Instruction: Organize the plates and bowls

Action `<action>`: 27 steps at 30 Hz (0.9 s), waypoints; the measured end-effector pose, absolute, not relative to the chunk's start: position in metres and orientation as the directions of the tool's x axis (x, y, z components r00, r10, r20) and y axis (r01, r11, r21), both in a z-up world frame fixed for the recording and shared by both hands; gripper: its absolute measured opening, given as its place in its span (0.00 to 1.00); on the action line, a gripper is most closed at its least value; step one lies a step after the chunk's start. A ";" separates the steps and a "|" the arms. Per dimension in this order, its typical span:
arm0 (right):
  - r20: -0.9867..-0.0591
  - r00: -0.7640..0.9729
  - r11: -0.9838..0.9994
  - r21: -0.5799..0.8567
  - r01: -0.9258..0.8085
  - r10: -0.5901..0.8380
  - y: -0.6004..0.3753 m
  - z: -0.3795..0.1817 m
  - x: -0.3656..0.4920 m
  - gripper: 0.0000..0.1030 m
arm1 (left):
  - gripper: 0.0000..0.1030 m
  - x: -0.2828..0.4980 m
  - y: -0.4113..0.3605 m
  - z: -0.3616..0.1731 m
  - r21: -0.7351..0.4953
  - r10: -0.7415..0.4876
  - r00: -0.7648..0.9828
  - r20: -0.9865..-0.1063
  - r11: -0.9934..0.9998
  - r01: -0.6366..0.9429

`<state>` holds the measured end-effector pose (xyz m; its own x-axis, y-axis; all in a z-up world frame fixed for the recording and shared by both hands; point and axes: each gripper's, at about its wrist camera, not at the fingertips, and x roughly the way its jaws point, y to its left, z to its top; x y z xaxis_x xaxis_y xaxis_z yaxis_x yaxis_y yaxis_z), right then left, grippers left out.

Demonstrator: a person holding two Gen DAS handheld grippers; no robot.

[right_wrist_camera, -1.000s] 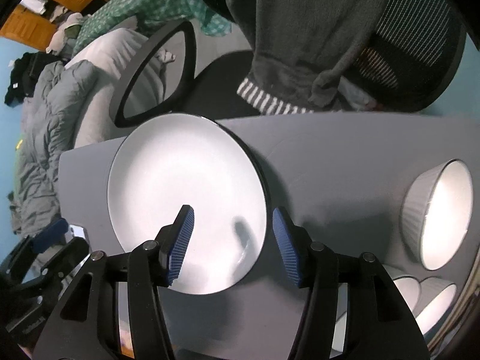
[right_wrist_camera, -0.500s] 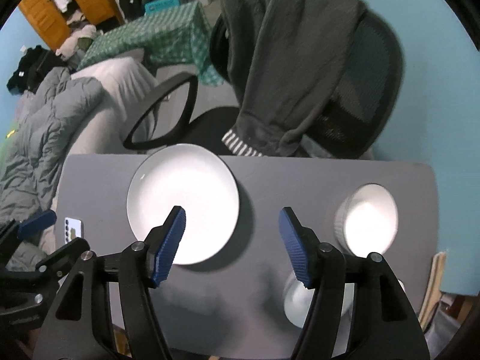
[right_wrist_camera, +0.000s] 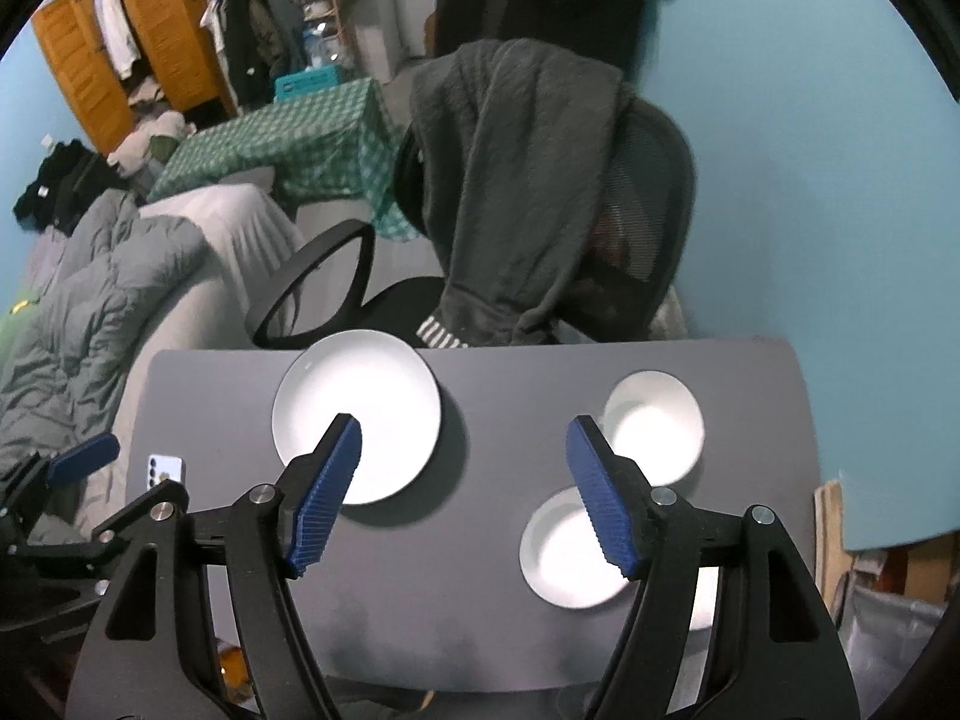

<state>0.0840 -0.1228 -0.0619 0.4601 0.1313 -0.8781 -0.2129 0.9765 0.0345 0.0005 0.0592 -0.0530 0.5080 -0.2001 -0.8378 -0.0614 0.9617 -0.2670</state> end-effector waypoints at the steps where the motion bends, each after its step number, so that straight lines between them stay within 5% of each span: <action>1: -0.876 0.466 0.979 0.036 -0.201 0.127 -0.126 -0.059 0.081 0.68 | 0.82 -0.002 0.059 -0.050 -0.282 -0.213 0.515 -0.830 0.958 -0.058; 11: -0.856 0.512 0.995 0.025 -0.093 0.069 -0.159 -0.039 0.052 0.68 | 0.84 -0.024 0.036 -0.020 -0.270 -0.237 0.601 -0.763 0.962 0.037; 17: -0.851 0.524 0.999 0.003 -0.047 0.028 -0.171 -0.037 0.039 0.68 | 0.99 -0.031 0.033 -0.006 -0.296 -0.280 0.631 -0.723 0.952 0.083; 27: -0.855 0.518 0.999 0.018 0.045 -0.008 -0.204 -0.035 0.025 0.68 | 0.99 -0.028 0.008 0.003 -0.290 -0.336 0.618 -0.711 0.940 0.177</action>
